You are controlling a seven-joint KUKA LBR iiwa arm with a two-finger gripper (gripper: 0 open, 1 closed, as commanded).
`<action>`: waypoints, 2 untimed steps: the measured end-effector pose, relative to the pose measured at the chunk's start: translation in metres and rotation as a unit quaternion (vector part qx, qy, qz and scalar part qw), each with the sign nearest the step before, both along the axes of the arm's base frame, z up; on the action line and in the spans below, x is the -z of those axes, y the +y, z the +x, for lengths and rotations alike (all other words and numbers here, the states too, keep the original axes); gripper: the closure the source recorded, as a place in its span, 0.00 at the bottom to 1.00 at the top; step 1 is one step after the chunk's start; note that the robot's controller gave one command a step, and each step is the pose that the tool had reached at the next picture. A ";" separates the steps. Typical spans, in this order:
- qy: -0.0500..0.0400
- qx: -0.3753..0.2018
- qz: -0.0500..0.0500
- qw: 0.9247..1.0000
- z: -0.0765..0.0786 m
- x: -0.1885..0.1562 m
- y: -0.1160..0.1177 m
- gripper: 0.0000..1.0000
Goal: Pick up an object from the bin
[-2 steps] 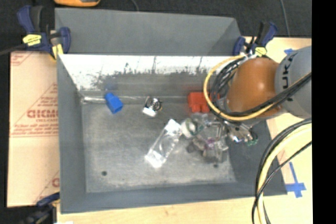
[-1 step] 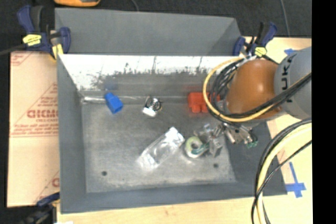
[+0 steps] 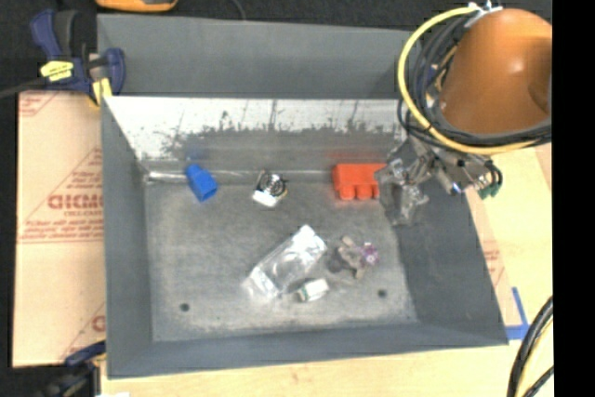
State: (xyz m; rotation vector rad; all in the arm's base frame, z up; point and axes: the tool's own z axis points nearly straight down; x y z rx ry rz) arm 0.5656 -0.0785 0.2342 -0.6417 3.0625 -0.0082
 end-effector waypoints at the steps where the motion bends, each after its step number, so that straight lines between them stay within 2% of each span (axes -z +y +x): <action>1: 0.007 -0.049 0.001 0.999 -0.007 0.050 0.022 1.00; 2: 0.005 -0.048 0.001 0.999 -0.006 0.048 0.022 0.00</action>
Offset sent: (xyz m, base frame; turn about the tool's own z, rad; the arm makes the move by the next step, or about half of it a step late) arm -0.0075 0.0230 -0.0485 -0.1018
